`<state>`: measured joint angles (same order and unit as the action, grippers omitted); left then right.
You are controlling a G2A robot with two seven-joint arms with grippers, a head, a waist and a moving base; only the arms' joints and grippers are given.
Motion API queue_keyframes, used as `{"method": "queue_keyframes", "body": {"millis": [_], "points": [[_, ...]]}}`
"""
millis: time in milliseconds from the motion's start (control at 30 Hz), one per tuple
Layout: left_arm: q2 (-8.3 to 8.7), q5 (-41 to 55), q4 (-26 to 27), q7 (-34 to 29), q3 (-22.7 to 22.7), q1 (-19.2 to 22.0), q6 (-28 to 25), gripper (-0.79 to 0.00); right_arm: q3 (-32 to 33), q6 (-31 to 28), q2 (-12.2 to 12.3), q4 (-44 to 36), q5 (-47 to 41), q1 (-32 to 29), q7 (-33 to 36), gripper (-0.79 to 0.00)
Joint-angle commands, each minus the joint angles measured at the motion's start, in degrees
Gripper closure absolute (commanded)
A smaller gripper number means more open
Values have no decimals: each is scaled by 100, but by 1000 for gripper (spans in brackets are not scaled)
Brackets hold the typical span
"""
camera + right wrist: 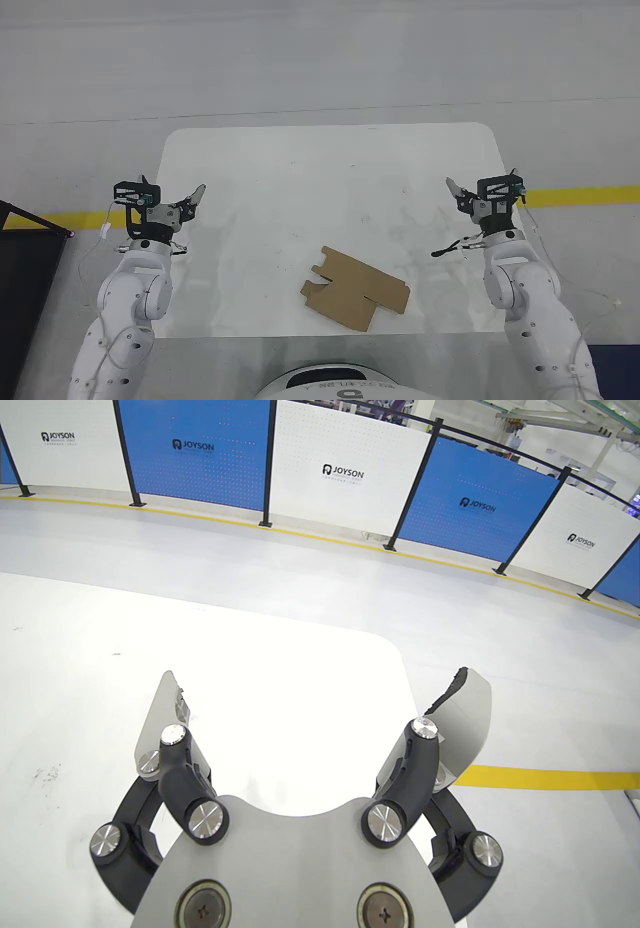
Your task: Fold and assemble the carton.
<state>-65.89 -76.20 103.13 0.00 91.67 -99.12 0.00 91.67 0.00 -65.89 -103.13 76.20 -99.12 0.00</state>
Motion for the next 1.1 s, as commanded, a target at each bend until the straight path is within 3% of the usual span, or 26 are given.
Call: {"method": "queue_keyframes", "body": {"millis": [0, 200, 267, 367, 533, 633, 933, 1067], "points": [[0, 0, 0, 0, 0, 0, 0, -785, 0, 0, 0, 0, 0, 0, 0, -784], [0, 0, 0, 0, 0, 0, 0, -785, 0, 0, 0, 0, 0, 0, 0, -785], [0, 0, 0, 0, 0, 0, 0, -785, -137, -29, 8, -56, 507, -48, -51, -785], [0, 0, 0, 0, 0, 0, 0, -785, -361, -618, 32, -225, 912, -310, -262, -785], [0, 0, 0, 0, 0, 0, 0, -785, -363, -2280, 153, -650, 1466, -1014, -868, -785], [0, 0, 0, 0, 0, 0, 0, -785, -289, -2971, 230, -875, 1931, -1406, -1250, -785], [0, 0, 0, 0, 0, 0, 0, -785, -497, -4067, 376, -901, 2956, -1726, -1858, -785], [0, 0, 0, 0, 0, 0, 0, -785, -566, -4136, 432, -858, 3456, -1762, -1935, -785]]}}
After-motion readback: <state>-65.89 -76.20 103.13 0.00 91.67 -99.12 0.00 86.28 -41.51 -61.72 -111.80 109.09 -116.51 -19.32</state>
